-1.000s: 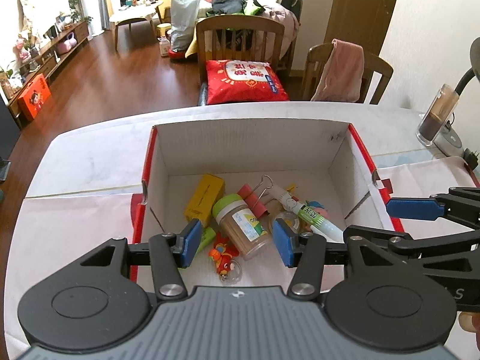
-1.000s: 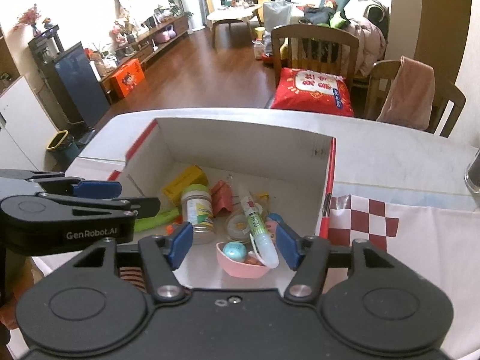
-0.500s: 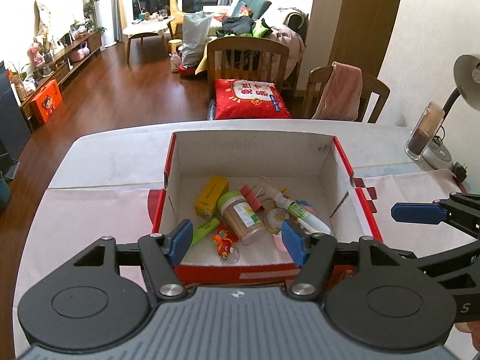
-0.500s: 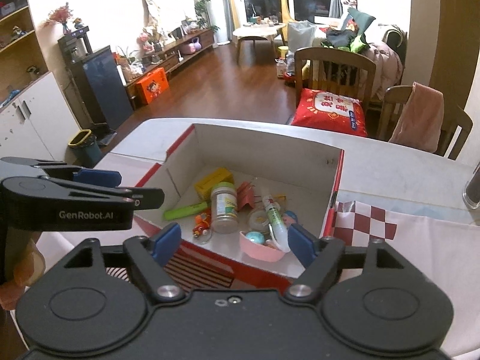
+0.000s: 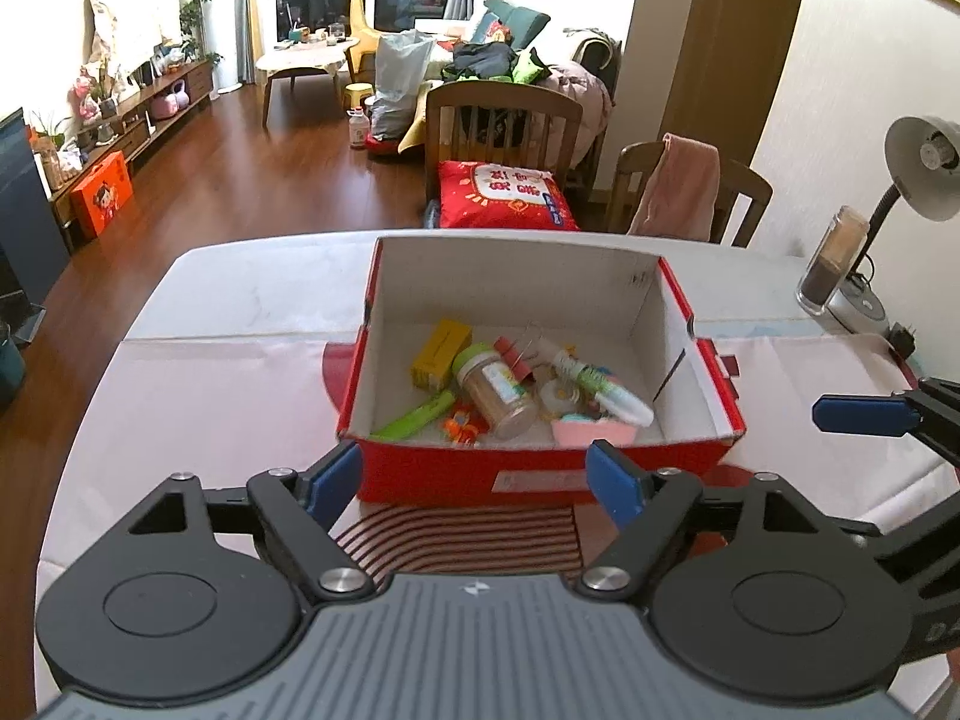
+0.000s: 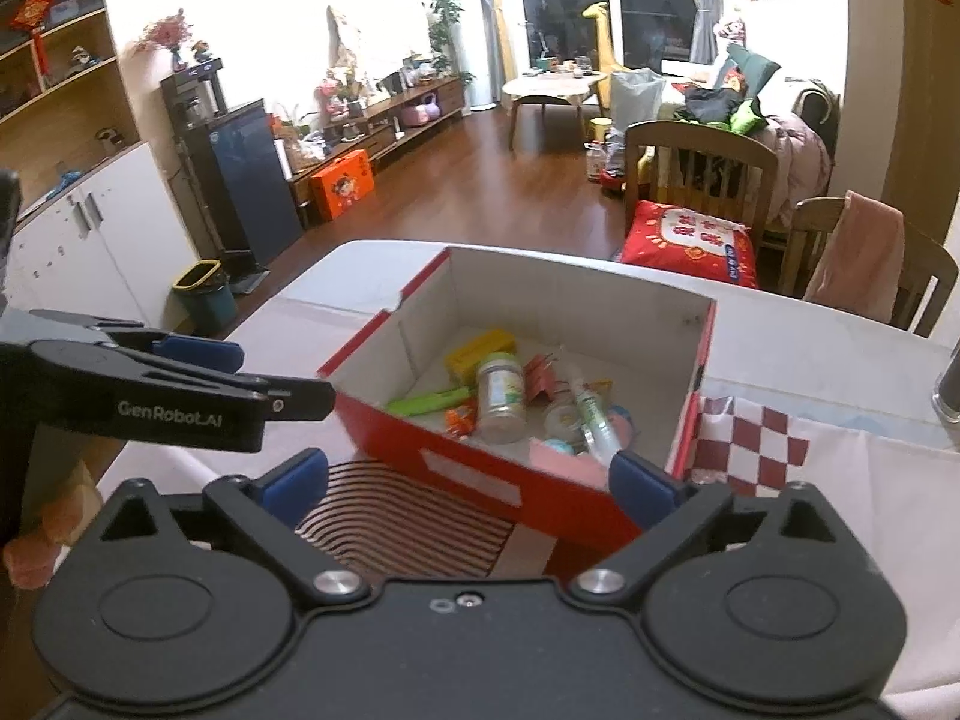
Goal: Organize rigid objects
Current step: 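Lift both tools out of the shoebox toward the pill bottle and doll keychain, then grasp the doll keychain with the left tool while the right tool grasps the pill bottle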
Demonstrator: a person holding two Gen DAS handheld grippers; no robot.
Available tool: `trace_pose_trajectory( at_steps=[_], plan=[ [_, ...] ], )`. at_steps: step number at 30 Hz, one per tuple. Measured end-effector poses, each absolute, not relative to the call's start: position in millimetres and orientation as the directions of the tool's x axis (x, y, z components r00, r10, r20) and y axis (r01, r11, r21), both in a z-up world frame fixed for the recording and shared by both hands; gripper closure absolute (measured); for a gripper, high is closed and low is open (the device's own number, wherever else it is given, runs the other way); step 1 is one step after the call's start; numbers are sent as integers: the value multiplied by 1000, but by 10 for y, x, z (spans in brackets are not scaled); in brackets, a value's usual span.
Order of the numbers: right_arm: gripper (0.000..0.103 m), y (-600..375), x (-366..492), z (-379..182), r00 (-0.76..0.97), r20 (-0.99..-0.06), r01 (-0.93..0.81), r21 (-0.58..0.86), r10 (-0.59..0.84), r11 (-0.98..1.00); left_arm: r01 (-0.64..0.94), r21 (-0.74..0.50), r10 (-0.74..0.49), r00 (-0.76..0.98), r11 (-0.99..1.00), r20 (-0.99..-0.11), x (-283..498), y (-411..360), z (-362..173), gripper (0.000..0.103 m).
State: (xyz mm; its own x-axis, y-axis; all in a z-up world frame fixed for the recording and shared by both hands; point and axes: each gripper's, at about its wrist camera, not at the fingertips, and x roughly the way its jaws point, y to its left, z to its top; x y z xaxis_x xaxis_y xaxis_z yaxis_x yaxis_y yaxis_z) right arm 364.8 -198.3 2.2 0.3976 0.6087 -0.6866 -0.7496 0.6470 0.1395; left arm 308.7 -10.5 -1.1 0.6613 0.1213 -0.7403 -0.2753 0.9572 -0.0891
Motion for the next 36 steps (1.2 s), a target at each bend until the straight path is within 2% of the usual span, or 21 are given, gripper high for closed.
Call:
trace_pose_trajectory(
  at_steps=[6, 9, 13, 21, 30, 36],
  plan=[
    [1, -1922, 3330, -126, 381, -699, -776, 115, 605, 620, -254, -108, 89, 655, 961, -750, 2832, 15, -154, 21],
    [1, -1883, 3202, -226, 359, -716, -776, 128, 599, 618, -226, -126, 55, 655, 966, -754, 2713, 63, -254, 12],
    [1, -1836, 3070, -362, 352, -738, -762, 132, 576, 634, -208, -104, 53, 633, 973, -772, 2582, 95, -431, 5],
    [1, -1713, 2942, -660, 345, -783, -701, 151, 517, 697, -209, -158, -10, 572, 965, -820, 2353, 308, -884, 5],
    [1, -1549, 2949, -939, 323, -828, -603, 194, 459, 774, -166, -116, -13, 521, 979, -854, 2168, 383, -1363, 5],
    [1, -1377, 2859, -1106, 314, -858, -587, 161, 406, 793, -125, -97, -18, 520, 987, -854, 2102, 375, -1558, 5]
  ],
)
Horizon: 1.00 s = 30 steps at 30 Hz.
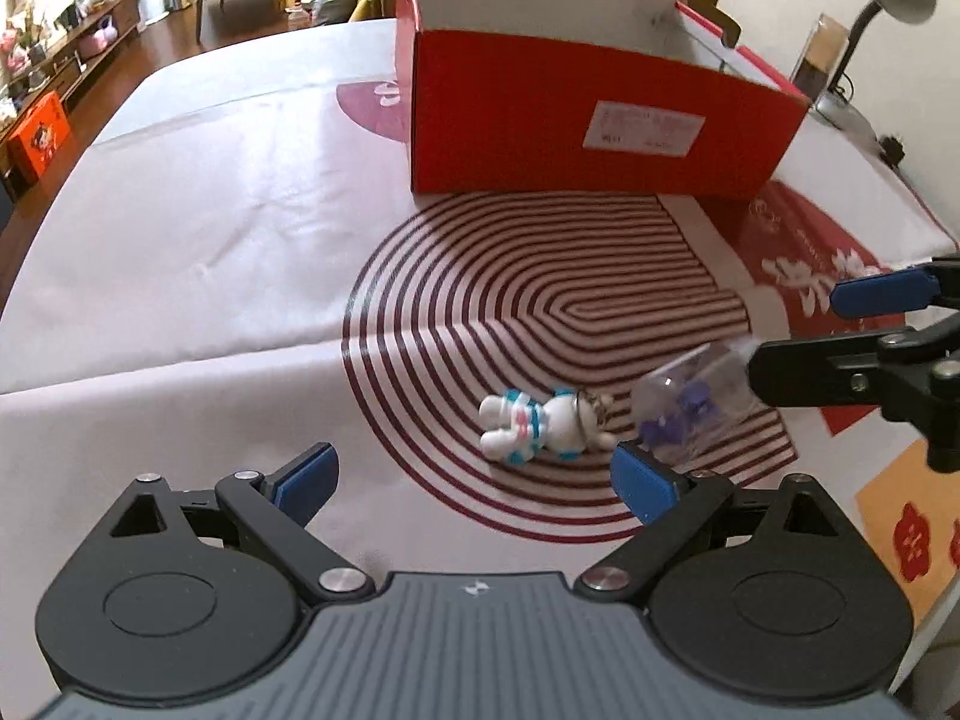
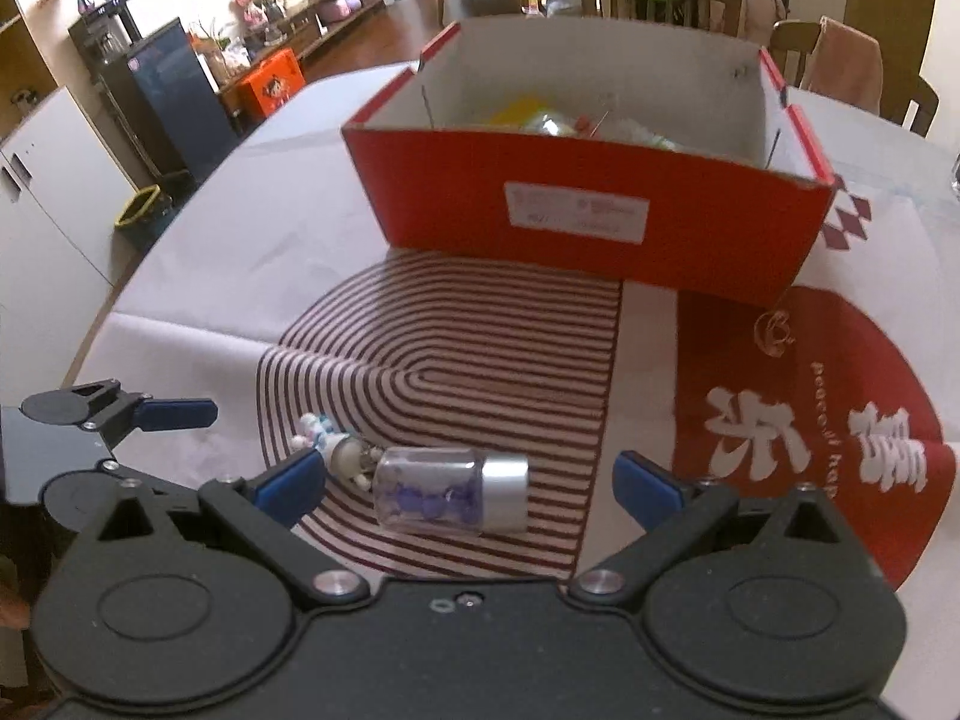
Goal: Organize rigid objects
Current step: 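Grasp the doll keychain with the left tool while the right tool grasps the pill bottle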
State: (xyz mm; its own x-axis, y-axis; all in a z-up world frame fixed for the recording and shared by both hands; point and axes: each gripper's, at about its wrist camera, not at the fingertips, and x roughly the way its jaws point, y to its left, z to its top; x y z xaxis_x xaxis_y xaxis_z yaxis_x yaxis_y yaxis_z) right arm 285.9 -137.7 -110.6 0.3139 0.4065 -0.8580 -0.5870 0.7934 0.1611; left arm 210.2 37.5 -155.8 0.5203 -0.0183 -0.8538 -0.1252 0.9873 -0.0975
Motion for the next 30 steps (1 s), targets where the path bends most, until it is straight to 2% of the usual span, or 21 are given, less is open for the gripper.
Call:
trace_pose_trajectory(
  at_steps=[13, 24, 25, 28, 30],
  plan=[
    [5, -1134, 2866, -1373, 325, -897, -545, 81, 299, 834, -91, -57, 6, 574, 994, -819, 2075, 191, -1724, 5],
    [30, -1174, 2906, -1479, 314, -909, -514, 80, 273, 854, -96, 1, 58, 595, 995, -802, 2137, 57, -1785, 6],
    [34, -1182, 2921, -1484, 312, -910, -510, 82, 273, 856, -97, 3, 61, 597, 995, -800, 2138, 46, -1786, 6],
    [35, -1219, 2959, -1487, 312, -908, -499, 93, 279, 862, -100, 16, 74, 606, 995, -792, 2129, 10, -1792, 8],
    [35, -1248, 2971, -1486, 314, -908, -496, 93, 278, 864, -97, 15, 72, 612, 995, -788, 2118, -4, -1786, 15]
  ],
)
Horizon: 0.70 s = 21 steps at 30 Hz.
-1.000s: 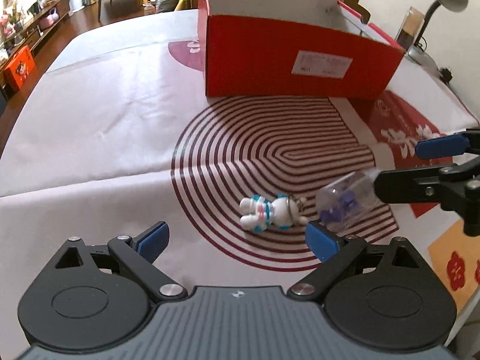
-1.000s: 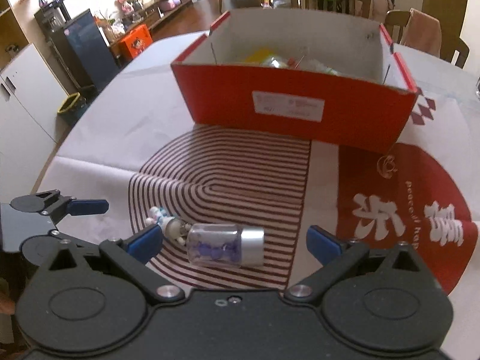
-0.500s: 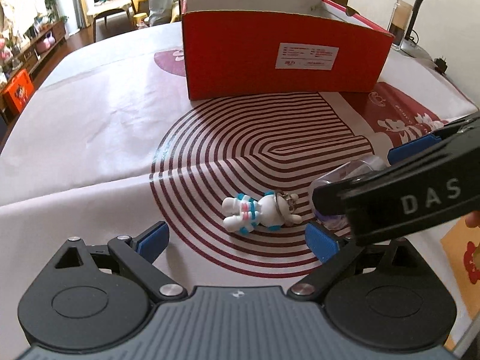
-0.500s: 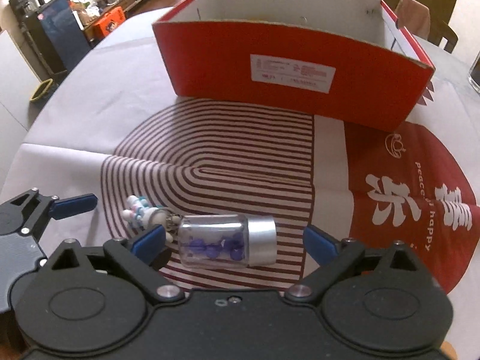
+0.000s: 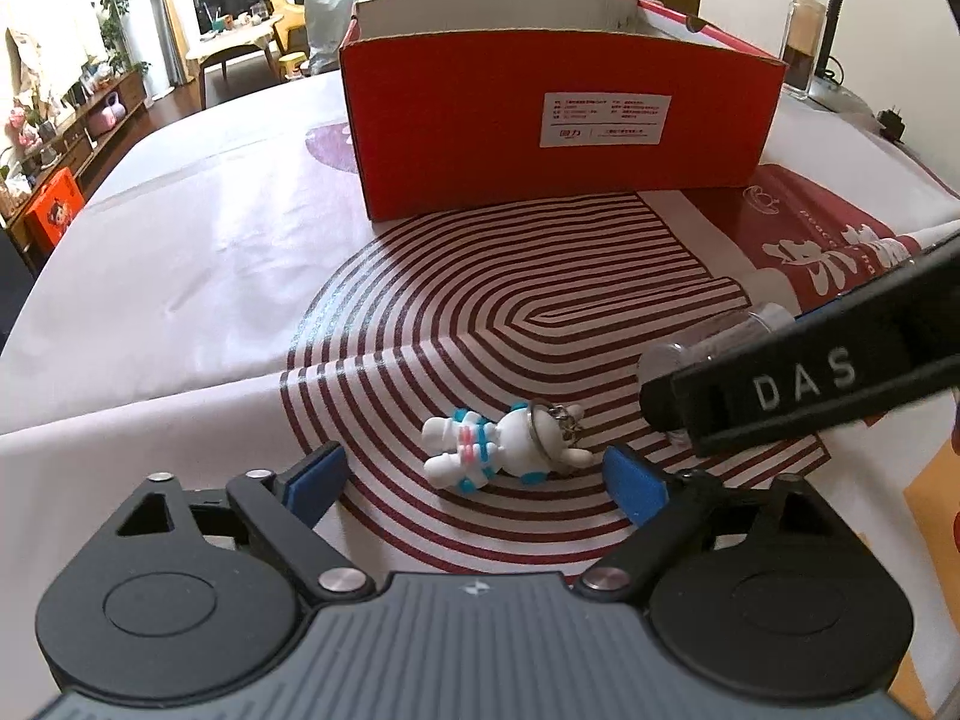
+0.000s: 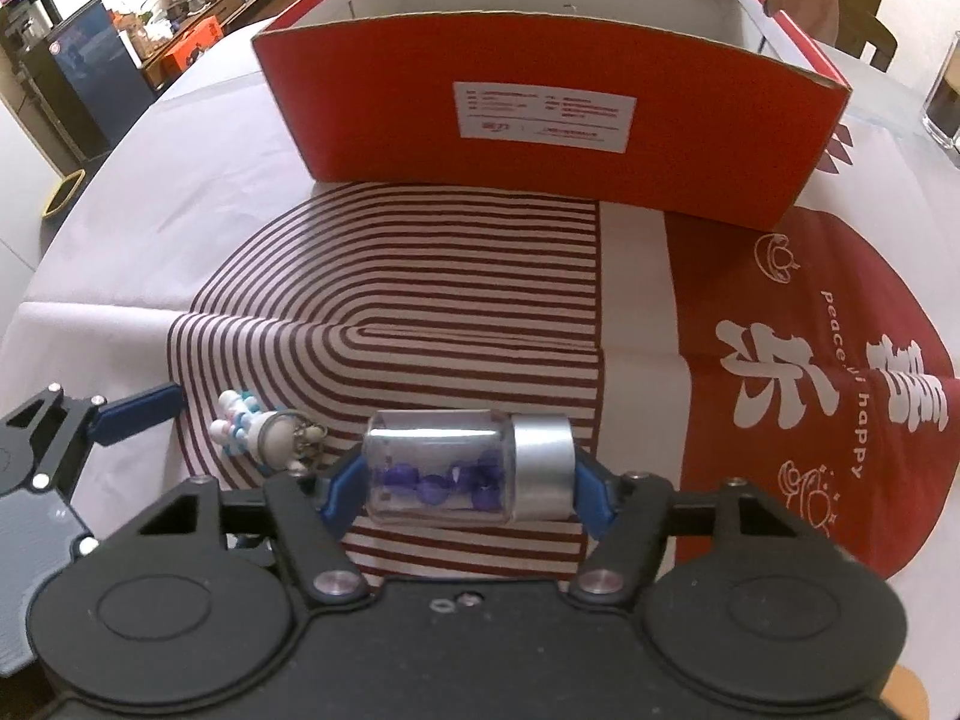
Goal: Organize rigid objects
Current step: 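Grasp the doll keychain with the left tool while the right tool grasps the pill bottle, then carry the doll keychain and pill bottle into the red shoebox with both tools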
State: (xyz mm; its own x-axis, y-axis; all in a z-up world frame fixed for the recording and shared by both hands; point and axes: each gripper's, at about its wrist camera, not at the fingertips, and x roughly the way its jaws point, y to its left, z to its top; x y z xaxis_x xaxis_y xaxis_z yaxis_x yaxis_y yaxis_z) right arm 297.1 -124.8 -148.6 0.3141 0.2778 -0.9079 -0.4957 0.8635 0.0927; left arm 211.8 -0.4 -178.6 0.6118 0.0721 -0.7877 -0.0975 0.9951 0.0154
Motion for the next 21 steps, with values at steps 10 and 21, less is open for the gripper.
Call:
trace_pose_trajectory(
  at_steps=[10, 21],
  plan=[
    [36, -1422, 3016, -1478, 298, -908, -482, 123, 294, 868, -119, 5, 78, 615, 993, -785, 2136, -26, -1731, 44],
    [36, -1644, 3041, -1217, 320, -884, -492, 153, 342, 857, -190, -32, 89, 594, 981, -799, 2161, 50, -1620, 45]
  ],
)
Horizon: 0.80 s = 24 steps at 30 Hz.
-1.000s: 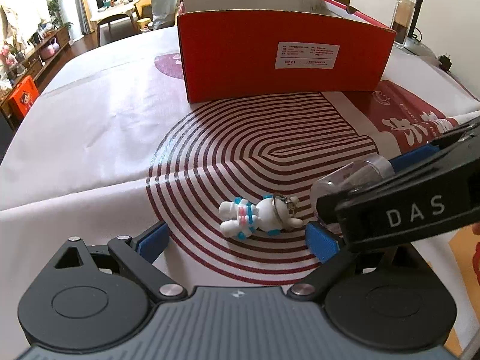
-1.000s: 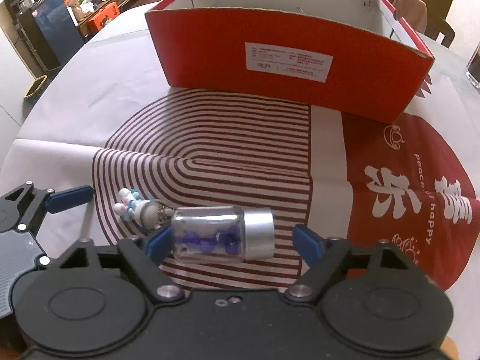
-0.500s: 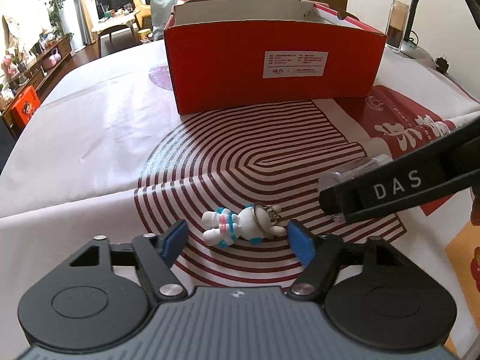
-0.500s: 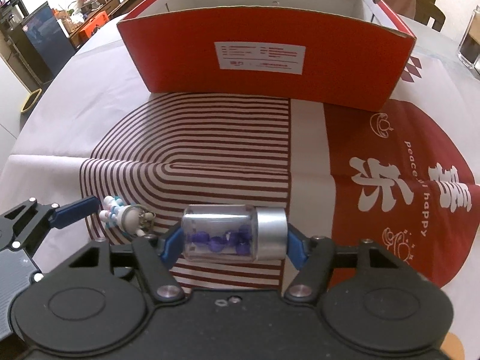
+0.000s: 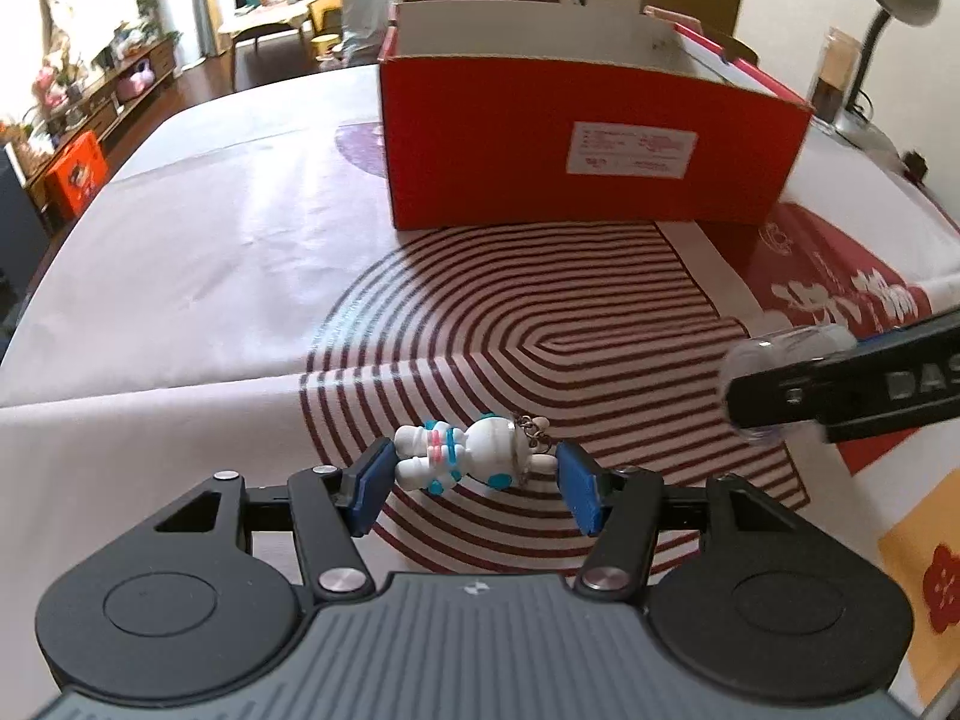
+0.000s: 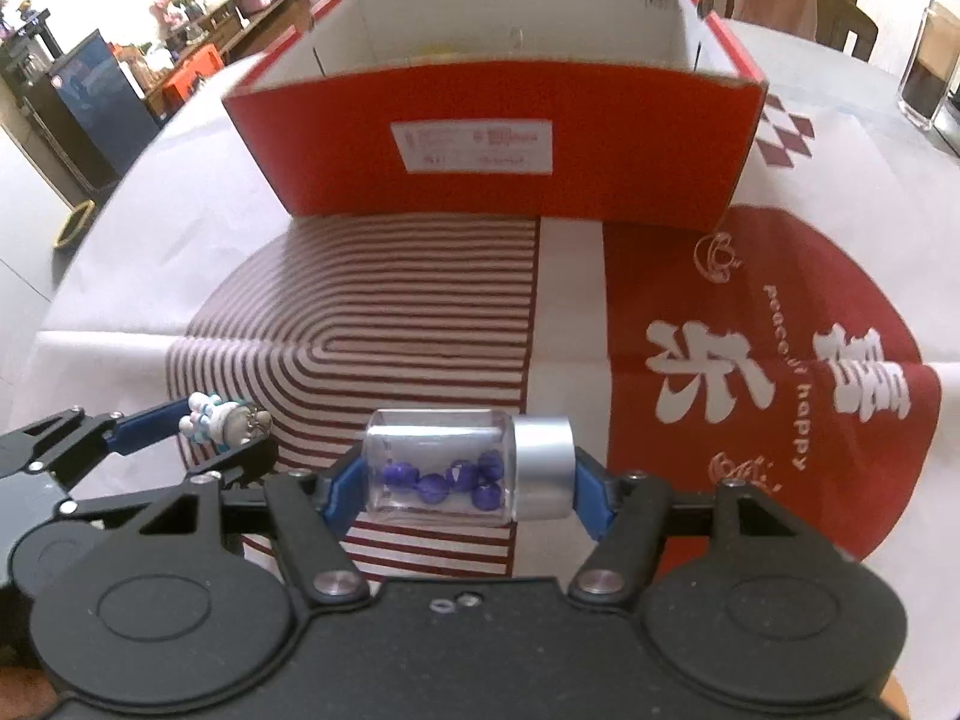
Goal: Organize rigid objects
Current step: 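Carry the doll keychain and pill bottle into the red shoebox with both tools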
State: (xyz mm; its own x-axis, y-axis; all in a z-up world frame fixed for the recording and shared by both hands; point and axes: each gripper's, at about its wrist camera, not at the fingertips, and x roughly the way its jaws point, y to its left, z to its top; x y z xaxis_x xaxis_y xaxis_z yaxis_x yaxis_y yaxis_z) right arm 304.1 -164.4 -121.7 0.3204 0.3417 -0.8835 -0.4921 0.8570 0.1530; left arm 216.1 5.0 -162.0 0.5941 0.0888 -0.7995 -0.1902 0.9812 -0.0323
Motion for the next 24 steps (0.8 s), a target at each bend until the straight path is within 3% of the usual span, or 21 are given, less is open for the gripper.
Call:
trace_pose_trajectory(
  at_steps=[24],
  plan=[
    [36, -1862, 3367, -408, 377, -821, -594, 140, 428, 792, -359, -86, 184, 652, 929, -735, 2337, 197, -729, 45]
  ],
)
